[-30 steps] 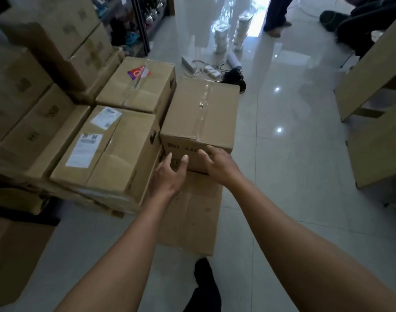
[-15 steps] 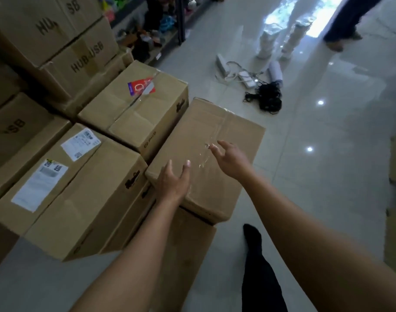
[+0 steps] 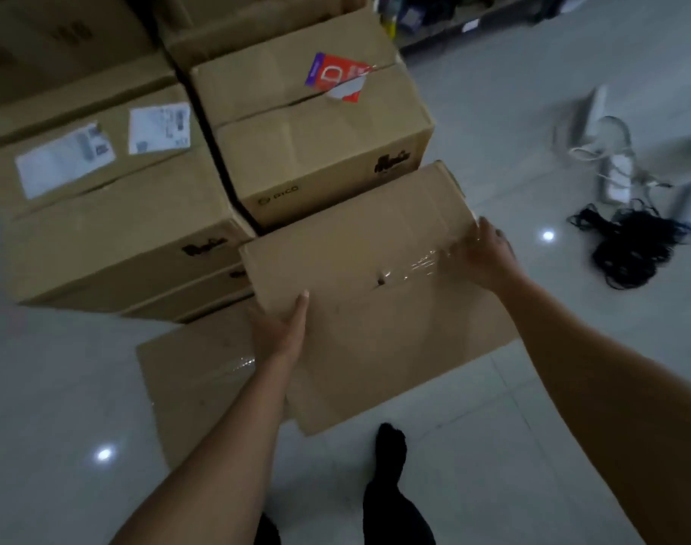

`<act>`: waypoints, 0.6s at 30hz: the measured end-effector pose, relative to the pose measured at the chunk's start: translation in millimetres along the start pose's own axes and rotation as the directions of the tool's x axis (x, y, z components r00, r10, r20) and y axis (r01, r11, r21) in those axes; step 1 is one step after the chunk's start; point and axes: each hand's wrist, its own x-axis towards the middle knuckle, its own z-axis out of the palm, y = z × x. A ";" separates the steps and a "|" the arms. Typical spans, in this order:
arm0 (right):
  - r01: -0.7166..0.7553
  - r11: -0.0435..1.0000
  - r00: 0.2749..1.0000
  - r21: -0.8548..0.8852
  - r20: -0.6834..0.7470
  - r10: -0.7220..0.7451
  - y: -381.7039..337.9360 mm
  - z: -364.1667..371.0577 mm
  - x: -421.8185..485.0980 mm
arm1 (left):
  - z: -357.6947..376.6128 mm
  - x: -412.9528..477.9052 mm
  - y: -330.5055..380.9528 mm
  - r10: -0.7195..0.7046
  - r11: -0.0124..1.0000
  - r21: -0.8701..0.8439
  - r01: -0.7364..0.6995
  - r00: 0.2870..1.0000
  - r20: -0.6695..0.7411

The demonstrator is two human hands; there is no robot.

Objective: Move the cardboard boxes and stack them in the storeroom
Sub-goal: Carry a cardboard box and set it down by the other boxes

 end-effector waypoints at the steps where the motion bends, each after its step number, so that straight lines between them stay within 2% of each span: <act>1: -0.005 1.000 1.000 0.028 0.031 0.004 5.9 -0.9 4.7 | 1.8 -2.3 -4.3 -0.030 0.999 -0.012 0.030 1.000 0.006; 4: -0.042 0.996 0.997 0.077 0.069 0.036 20.2 1.4 13.2 | 7.6 -7.5 -14.5 -0.066 0.998 -0.002 0.066 0.997 -0.030; 10: 0.023 0.993 0.999 0.118 0.023 -0.026 24.4 8.7 4.5 | 0.5 -12.2 -13.0 -0.006 1.000 0.020 0.008 0.998 -0.068; 18: 0.195 0.973 0.979 0.124 0.033 -0.200 -29.4 -2.8 -80.3 | -96.9 -48.6 -19.1 0.053 0.999 0.010 -0.052 0.981 -0.188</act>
